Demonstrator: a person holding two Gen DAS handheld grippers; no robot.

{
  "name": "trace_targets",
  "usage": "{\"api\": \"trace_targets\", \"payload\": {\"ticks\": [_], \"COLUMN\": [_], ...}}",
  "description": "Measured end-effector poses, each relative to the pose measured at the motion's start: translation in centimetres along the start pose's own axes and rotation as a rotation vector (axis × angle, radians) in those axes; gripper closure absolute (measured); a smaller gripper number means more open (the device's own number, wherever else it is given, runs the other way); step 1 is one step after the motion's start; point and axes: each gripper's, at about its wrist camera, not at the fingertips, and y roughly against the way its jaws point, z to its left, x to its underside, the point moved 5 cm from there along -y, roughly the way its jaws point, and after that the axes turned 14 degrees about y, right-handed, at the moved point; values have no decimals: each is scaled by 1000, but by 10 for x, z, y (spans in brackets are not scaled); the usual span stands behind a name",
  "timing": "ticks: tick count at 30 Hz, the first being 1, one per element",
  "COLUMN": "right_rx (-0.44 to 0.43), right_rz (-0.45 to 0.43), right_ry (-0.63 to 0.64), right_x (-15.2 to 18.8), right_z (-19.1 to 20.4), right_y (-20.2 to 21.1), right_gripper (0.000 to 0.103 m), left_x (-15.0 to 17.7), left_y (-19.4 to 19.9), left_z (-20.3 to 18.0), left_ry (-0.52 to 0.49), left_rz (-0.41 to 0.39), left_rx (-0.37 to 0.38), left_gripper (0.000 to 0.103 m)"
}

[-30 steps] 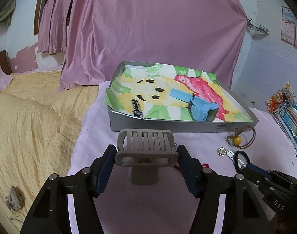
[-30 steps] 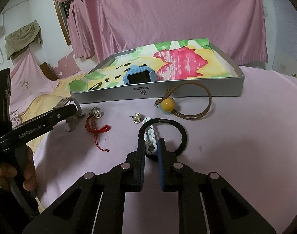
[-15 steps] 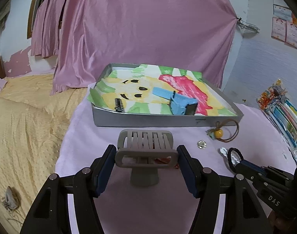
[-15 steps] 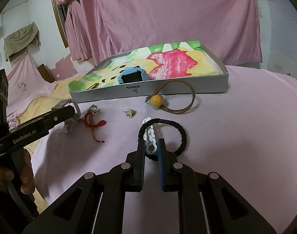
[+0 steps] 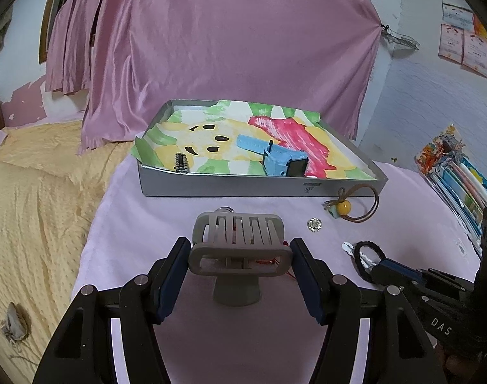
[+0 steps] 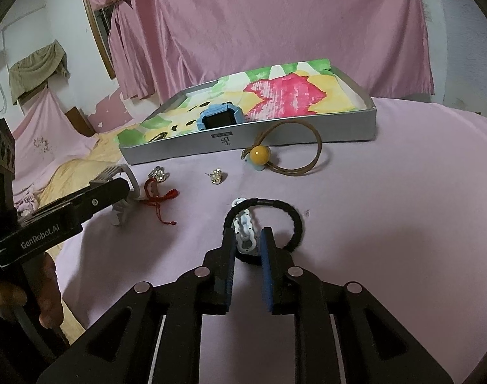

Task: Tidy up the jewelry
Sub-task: 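Carry the hair band with the right tool while the left tool carries the grey stand over the tray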

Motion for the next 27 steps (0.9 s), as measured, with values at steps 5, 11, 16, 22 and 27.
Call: {"api": "trace_targets", "payload": {"ticks": [5,11,16,22,27], "right_rx": [-6,58,90,123,106], "right_rz": [-3,-26,19,34,19], "right_ry": [-5,-31,-34,31,11], "right_x": [1,-3,-1,-6,-6], "right_z": [0,-18,-26,-20,-21], "right_y": [1,4,-6,-10,-8], "right_gripper": [88,88,88,94,98], "left_x": [1,2,2,2,2], "left_y": [0,-1,-1,-1,0], "left_z": [-2,-3,-3,-3,-5], "left_ry": [-1,0,-1,0,2], "left_rz": [4,3,4,3,-1], "left_rx": [3,2,1,2,14], "left_gripper": [42,42,42,42,42]}}
